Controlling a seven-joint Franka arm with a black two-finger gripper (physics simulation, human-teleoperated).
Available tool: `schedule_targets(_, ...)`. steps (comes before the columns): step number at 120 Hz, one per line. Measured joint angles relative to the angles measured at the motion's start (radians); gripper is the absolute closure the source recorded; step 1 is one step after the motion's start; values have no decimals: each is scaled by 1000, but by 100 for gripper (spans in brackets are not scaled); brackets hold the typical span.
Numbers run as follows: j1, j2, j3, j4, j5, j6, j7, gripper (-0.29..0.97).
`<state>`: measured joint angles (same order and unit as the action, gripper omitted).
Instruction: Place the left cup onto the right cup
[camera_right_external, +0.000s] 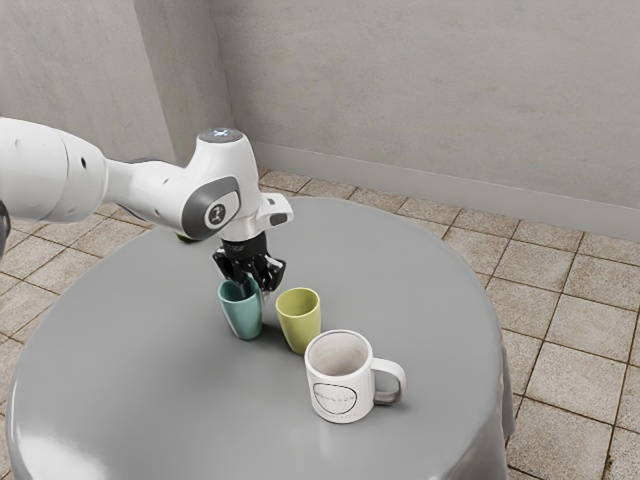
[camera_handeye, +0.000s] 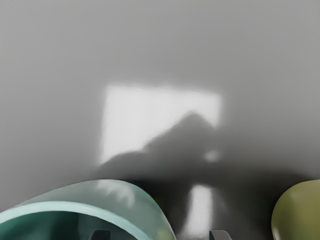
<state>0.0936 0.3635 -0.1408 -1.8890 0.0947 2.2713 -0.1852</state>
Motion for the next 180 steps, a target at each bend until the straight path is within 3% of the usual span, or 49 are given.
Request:
schedule_targets(72,0,25,0,2,2,20,4,75)
schedule_targets(123,-6,-48,-5,8,29,-15,-6,78)
schedule_targets(180,-7,-95,-122,110,111,-169,-72,78)
